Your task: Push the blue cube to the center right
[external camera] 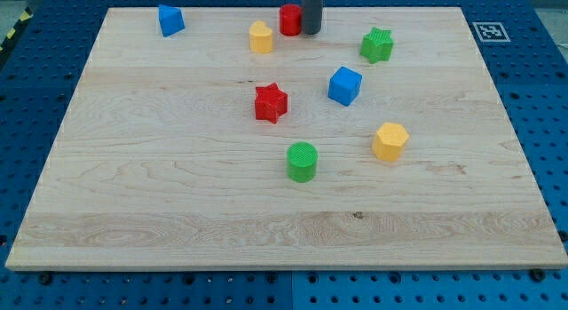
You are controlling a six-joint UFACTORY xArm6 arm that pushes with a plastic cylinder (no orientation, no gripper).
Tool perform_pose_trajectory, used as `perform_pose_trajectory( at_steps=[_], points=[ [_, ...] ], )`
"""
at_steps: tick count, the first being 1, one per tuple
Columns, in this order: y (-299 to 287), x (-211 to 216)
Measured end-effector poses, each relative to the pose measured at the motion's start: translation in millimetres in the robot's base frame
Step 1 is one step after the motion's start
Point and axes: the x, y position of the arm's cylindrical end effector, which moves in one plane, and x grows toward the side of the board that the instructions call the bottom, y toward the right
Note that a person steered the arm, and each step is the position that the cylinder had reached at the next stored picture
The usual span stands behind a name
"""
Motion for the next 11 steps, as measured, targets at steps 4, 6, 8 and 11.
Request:
perform_pose_trajectory(
  at_steps=[4,6,8,11],
  points=[
    [5.8,107.6],
    [-7.0,107.6],
    [20.7,145.1],
    [100.3,150.4]
  ],
)
